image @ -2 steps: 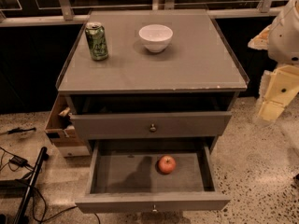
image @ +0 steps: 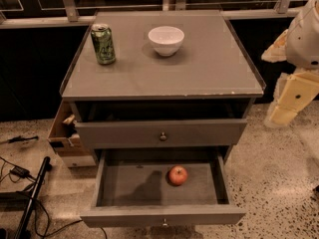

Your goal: Pick apple from middle drawer and place on counter

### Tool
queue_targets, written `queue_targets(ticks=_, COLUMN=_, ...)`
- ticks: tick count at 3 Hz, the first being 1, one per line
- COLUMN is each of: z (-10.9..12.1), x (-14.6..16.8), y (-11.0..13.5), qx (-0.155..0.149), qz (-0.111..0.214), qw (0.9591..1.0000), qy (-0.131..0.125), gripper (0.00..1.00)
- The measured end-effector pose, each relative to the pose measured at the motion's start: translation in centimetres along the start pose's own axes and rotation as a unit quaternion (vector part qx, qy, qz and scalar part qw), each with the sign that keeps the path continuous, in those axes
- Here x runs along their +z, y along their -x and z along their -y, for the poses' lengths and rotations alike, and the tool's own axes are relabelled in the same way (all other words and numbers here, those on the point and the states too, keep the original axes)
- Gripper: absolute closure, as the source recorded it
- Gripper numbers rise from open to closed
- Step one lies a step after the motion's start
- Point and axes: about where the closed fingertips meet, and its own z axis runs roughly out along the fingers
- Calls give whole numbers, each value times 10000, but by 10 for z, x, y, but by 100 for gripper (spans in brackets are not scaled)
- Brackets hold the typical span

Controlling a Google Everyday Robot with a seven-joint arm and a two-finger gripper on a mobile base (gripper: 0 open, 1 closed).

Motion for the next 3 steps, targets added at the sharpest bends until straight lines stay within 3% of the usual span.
queue_targets(ticks=1, z=-2, x=17, y=-4, qx=132, qz=130, qw=9998, qy=-51, gripper=42)
queue_targets(ticks=2, z=-12, x=64, y=-12, qx=400, qz=402, qw=9984, qy=-30, gripper=66)
queue_targets(ticks=3, z=-28, x=135, y=-23, qx=751, qz=749, qw=9942, qy=153, gripper=89)
